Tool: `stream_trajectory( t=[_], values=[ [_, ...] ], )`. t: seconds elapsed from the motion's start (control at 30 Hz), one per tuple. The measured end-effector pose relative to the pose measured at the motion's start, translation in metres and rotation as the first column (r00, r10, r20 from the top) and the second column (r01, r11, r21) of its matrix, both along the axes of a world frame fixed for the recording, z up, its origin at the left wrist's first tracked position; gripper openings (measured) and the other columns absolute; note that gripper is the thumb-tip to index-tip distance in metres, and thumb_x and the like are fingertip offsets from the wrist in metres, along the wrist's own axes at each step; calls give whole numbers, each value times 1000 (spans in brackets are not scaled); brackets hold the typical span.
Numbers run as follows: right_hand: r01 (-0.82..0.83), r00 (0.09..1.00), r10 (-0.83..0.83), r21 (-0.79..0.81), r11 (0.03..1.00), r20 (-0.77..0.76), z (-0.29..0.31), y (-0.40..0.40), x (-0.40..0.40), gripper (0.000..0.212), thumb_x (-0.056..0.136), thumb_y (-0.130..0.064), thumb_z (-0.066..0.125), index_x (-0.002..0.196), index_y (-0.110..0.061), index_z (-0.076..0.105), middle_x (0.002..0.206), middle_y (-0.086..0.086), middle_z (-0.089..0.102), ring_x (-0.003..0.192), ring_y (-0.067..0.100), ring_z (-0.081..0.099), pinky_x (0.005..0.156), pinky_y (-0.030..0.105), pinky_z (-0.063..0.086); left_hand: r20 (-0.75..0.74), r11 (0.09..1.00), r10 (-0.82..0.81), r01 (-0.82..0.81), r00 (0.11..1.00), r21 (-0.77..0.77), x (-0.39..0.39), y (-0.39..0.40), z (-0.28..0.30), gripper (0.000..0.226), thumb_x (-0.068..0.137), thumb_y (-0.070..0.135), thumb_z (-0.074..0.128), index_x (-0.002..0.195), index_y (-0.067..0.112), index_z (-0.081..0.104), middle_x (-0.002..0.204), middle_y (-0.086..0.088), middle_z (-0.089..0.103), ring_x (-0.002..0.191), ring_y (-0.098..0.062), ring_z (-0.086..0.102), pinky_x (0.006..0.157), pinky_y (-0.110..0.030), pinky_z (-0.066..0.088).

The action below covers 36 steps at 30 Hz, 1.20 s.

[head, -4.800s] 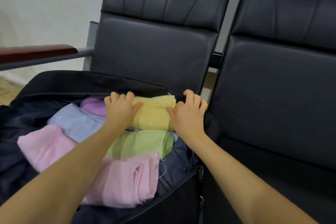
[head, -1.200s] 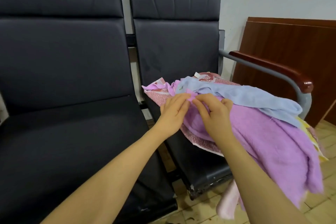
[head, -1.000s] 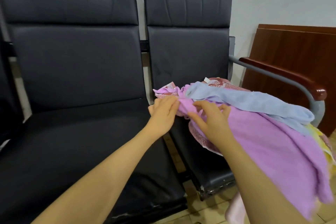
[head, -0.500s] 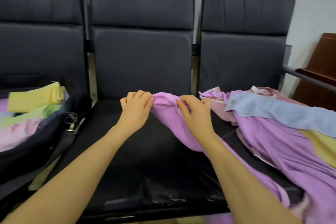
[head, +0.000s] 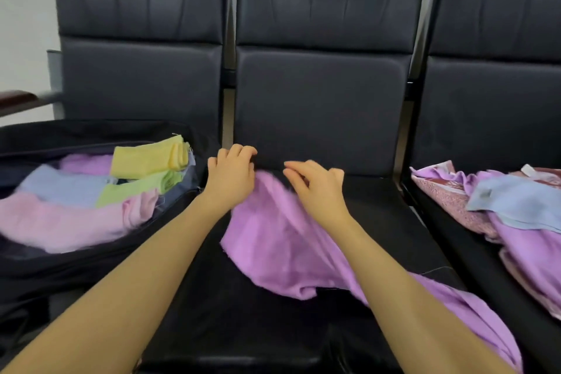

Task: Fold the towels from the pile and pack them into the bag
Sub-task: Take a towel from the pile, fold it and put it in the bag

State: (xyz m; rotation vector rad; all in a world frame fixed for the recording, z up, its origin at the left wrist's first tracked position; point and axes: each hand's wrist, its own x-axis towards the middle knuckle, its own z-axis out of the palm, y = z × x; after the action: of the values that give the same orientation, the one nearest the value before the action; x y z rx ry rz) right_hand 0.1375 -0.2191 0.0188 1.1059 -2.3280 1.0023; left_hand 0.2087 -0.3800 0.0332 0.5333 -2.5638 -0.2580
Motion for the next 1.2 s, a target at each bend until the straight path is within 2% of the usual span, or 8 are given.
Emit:
stream_trajectory(
  t=[0.17,0.3,0.53,0.83,0.97,1.07,1.13,1.2],
  values=[
    [-98,980,38,309,946,197,-44,31,-2,26,98,-30,47,116,-26,65,110,-7,61,94,11,58,94,36,37,223,996,-77,83,972,-17,20,41,-45,38,98,30,36,134,20,44,136,-1,44,122,-26,40,98,-39,28],
    [-147,986,57,671,727,155,-67,84,-8,28,98,-32,43,116,-30,64,113,-6,63,106,16,59,95,35,38,527,921,-293,384,798,-69,37,86,-74,43,98,38,29,135,21,44,142,1,42,127,-23,37,104,-42,26],
    [-270,957,20,861,431,290,-94,127,-6,51,102,-49,18,152,-38,10,159,-20,2,147,5,-3,116,34,-9,700,860,-428,496,572,121,37,116,-104,53,103,46,12,153,29,8,160,10,2,147,-12,-2,115,-39,-12],
    [-238,913,-112,735,635,392,-124,60,-12,55,102,-50,11,152,-35,-7,159,-12,-15,146,10,-16,114,40,-17,752,856,-184,480,633,-195,-5,56,-112,50,103,42,14,152,34,6,160,8,-3,147,-20,-12,114,-50,-16],
    [-211,907,-104,654,726,409,-121,44,-13,71,95,-62,32,153,-33,3,160,-12,-10,147,14,-8,115,43,-11,679,865,-166,436,715,-247,-8,40,-116,49,104,39,22,152,33,14,160,8,4,148,-20,-7,113,-49,-13],
    [-78,984,-28,576,814,173,-116,49,-9,67,84,-64,54,138,-28,39,146,-6,27,132,18,27,108,34,12,494,880,-217,388,842,-274,0,39,-118,45,97,34,48,140,23,45,154,1,31,144,-23,20,113,-49,11],
    [-62,997,28,558,828,69,-114,52,-5,45,86,-56,57,119,-26,50,120,-10,40,111,15,37,94,30,19,285,869,-268,359,920,-342,5,40,-120,36,74,32,76,107,20,69,124,-2,62,116,-26,55,93,-48,41],
    [-74,997,55,517,853,52,-112,54,-3,18,93,-36,54,103,-21,56,101,-10,45,99,16,41,89,30,21,126,864,-328,351,936,-361,9,40,-128,26,64,29,78,88,21,72,99,2,68,92,-22,65,75,-41,50]
  ],
)
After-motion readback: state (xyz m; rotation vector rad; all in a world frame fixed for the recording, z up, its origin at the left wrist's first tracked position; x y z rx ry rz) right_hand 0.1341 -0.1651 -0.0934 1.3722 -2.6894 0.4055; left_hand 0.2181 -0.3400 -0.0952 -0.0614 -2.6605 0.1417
